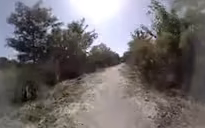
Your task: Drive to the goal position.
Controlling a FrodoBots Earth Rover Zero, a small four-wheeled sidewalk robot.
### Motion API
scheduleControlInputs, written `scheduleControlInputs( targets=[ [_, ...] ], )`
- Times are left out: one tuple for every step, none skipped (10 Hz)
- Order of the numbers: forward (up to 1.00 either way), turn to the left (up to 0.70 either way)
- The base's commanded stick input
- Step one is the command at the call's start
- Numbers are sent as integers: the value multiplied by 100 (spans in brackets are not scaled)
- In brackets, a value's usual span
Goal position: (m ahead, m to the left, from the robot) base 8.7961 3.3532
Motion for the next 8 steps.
scheduleControlInputs(
  targets=[
    [70, -6],
    [70, 0],
    [70, 0],
    [70, 0],
    [70, 0],
    [70, 0],
    [70, 0],
    [70, 0]
  ],
)
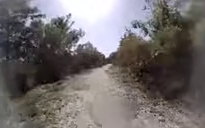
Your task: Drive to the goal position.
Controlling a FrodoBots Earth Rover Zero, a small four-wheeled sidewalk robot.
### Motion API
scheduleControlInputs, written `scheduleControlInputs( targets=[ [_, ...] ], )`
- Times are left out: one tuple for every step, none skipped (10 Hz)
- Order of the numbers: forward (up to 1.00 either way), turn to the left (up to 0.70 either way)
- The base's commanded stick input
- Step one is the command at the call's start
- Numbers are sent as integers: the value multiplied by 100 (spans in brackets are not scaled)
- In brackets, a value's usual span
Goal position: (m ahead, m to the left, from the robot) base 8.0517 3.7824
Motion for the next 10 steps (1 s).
scheduleControlInputs(
  targets=[
    [70, 0],
    [70, 0],
    [70, 0],
    [70, 0],
    [70, 0],
    [70, 0],
    [70, 0],
    [70, 0],
    [70, 0],
    [70, 0]
  ],
)
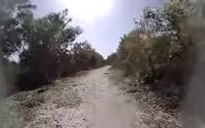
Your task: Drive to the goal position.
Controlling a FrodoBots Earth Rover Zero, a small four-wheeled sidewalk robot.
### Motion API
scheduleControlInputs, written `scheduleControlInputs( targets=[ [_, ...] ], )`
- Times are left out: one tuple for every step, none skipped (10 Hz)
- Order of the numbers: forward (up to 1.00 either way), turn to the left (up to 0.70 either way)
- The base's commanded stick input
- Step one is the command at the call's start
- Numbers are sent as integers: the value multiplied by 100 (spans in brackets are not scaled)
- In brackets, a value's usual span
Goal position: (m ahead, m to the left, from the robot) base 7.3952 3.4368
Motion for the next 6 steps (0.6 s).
scheduleControlInputs(
  targets=[
    [70, 0],
    [70, 0],
    [70, 0],
    [70, 0],
    [70, 0],
    [70, 0]
  ],
)
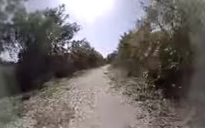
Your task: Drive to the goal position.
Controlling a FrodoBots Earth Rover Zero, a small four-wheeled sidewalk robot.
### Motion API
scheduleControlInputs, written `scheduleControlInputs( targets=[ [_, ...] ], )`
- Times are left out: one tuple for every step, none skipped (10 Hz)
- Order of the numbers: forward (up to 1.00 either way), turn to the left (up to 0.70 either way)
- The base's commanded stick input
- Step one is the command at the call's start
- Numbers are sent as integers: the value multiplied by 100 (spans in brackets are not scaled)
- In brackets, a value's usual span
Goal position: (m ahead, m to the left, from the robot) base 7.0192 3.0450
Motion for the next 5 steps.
scheduleControlInputs(
  targets=[
    [70, 0],
    [70, 0],
    [70, 0],
    [70, 0],
    [70, 0]
  ],
)
